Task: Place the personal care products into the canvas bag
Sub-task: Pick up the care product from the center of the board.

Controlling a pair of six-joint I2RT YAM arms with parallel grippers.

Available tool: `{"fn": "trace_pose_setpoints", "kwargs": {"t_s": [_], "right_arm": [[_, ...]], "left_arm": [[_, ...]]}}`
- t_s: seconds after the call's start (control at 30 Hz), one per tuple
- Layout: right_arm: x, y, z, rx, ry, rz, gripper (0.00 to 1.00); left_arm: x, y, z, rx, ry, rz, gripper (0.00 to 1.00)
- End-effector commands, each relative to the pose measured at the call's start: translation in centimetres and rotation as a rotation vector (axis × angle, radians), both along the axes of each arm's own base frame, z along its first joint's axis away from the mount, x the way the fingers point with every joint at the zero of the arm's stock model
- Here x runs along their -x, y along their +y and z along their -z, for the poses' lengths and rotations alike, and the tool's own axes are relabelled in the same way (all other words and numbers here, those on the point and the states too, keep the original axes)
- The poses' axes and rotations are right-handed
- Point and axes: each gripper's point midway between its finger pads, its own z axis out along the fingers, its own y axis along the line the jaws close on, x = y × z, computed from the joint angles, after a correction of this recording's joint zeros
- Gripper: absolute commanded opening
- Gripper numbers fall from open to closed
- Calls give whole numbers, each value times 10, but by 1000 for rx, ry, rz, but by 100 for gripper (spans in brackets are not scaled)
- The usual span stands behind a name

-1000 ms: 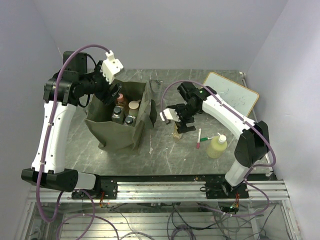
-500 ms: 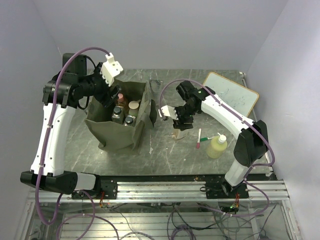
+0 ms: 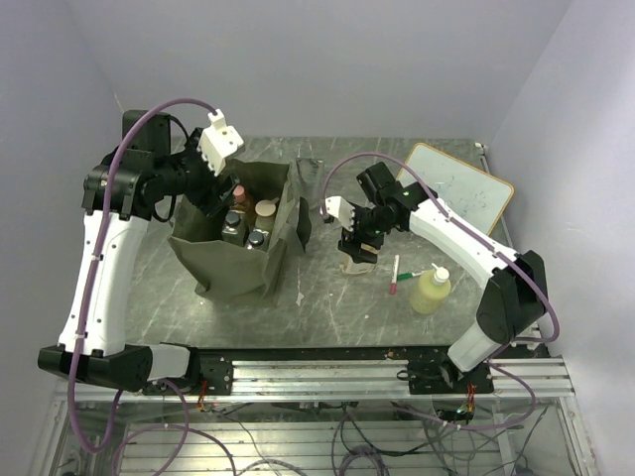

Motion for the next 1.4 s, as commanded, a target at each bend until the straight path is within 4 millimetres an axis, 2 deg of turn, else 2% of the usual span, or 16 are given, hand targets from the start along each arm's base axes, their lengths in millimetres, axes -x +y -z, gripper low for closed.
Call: {"fn": "trace_pose_setpoints", "kwargs": {"t_s": [0.0,0.17,0.33,0.43,0.57,0.7,0.9,1.07,1.23,1.37], "right_arm": [[-4,-6,1,-2,-26,36,73],[-4,-11,9,19,-43,21,68],[-5,-13,10,19,-45,18,57],[-4,-12,6,4,-52,16,44],[-8,-4,-14,-49,-77,31,18],[-16,12,-56,-157,-89,113,0],[-20,25,-133,-344,-177,194,0],[-20,30,-202,-480,-264,221,0],[-13,38,-274,-621,-353,223,0],[-5,54,-323,-709,-411,192,0]], "left_arm": [[7,0,-3,2,-19,13,82],[10,1,-4,1,-23,11,82],[12,2,-5,6,-22,5,83],[14,3,-5,8,-20,7,83],[26,4,3,-32,6,54,86],[49,5,9,-81,35,141,88],[84,13,22,-150,113,216,87],[92,22,26,-187,114,191,87],[98,26,43,-208,156,192,87],[99,28,52,-226,178,198,86]]}}
